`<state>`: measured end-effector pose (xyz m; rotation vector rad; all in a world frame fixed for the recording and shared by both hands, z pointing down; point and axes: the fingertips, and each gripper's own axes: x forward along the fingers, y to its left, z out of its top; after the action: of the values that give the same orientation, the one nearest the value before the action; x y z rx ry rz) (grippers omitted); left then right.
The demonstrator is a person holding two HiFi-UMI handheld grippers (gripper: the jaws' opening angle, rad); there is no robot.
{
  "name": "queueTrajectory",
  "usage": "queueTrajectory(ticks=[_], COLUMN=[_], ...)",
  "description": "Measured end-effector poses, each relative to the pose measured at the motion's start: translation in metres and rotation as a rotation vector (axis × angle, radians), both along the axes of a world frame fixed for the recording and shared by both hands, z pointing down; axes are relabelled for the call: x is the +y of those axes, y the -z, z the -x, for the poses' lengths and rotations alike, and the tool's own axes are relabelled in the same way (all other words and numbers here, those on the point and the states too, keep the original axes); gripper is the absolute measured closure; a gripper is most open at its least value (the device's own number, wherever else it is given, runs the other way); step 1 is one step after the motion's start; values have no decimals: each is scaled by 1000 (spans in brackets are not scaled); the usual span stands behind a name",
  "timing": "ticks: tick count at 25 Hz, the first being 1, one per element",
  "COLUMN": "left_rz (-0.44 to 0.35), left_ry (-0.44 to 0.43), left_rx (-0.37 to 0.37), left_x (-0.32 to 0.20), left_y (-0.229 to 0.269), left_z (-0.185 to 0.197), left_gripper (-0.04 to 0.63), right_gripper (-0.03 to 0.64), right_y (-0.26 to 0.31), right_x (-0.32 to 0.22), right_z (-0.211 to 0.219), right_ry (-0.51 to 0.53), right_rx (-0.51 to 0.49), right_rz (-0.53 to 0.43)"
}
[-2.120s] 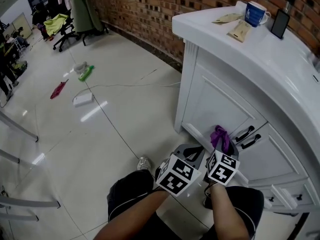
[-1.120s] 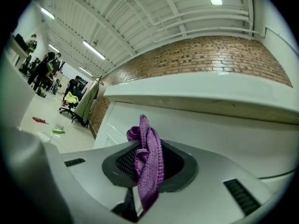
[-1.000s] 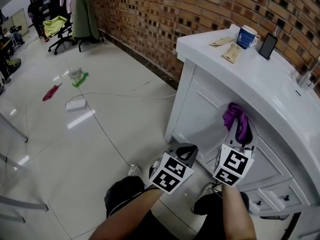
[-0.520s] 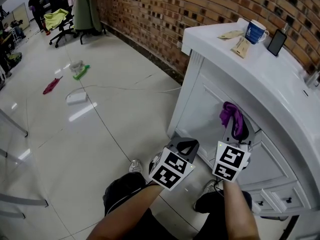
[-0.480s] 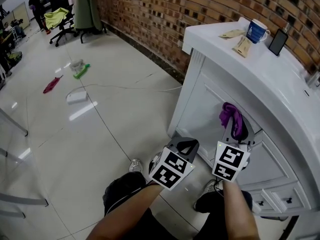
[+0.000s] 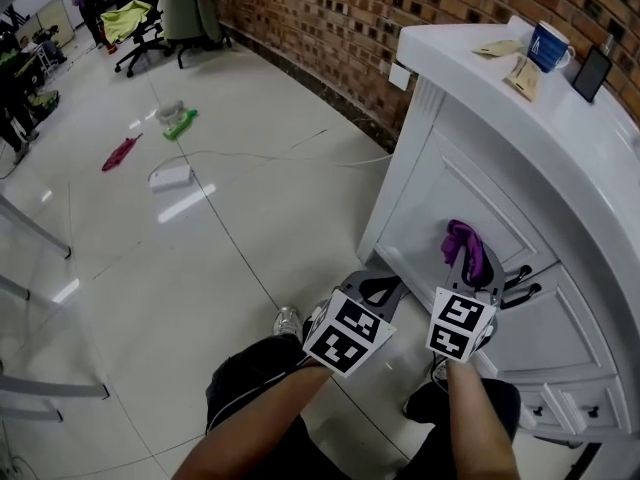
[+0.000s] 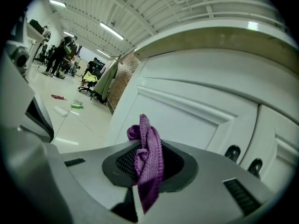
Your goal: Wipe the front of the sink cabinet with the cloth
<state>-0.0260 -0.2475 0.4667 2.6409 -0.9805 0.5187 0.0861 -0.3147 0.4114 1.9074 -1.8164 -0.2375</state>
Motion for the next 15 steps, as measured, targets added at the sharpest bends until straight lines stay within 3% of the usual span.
queueTrajectory(ticks=[15], left_rz=[97], left_ry=[34], left_rx=[-68], left_x=[-17], left_y=[-51], left_z=[17], left_gripper=[591], right_gripper=[537], right_y=[-136], right_x=[-15], right_z=[12], right_ry=[66], right_rx=[40], right_rz=[225])
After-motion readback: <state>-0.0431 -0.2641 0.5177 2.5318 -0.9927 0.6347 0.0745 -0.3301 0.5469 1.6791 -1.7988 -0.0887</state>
